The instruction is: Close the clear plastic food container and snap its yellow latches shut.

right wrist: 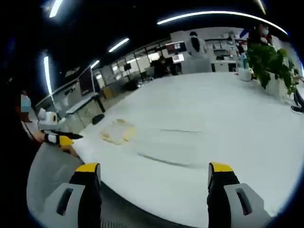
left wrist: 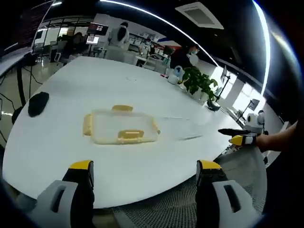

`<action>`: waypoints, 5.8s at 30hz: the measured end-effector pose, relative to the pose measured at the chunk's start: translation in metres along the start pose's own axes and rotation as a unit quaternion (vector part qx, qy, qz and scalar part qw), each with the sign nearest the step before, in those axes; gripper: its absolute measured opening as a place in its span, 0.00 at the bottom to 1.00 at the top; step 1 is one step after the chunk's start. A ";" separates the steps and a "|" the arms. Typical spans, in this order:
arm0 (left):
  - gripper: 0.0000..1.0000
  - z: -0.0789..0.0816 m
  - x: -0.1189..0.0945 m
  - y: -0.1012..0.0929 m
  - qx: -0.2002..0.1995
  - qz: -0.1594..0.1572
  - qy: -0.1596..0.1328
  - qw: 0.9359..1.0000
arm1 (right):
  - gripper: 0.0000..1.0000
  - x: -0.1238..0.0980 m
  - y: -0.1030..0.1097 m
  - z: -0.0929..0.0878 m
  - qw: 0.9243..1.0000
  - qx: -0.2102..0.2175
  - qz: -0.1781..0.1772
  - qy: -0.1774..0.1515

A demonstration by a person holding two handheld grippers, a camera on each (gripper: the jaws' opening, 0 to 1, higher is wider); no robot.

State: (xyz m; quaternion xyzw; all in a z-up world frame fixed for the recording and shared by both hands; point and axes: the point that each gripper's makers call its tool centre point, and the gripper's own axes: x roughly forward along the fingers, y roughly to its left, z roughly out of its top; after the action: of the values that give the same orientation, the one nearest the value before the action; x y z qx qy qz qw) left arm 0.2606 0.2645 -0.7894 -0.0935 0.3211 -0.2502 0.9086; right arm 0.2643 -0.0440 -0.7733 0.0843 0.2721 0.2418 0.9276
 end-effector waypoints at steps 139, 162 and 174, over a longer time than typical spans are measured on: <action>0.89 0.034 0.030 0.054 0.086 -0.057 0.117 0.988 | 0.81 0.103 0.090 0.094 0.976 -0.125 0.177 -0.002; 0.88 0.040 0.042 0.069 0.163 -0.083 0.161 0.970 | 0.79 0.126 0.106 0.087 0.961 -0.170 0.215 0.033; 0.88 0.042 0.050 0.081 0.198 -0.089 0.183 0.959 | 0.78 0.139 0.117 0.078 0.948 -0.208 0.234 0.062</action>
State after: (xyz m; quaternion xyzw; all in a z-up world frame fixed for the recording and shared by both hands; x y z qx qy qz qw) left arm 0.3528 0.3086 -0.8108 0.1073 0.4159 -0.4018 0.8088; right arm 0.3620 0.1246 -0.7392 -0.0645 0.2457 0.5084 0.8228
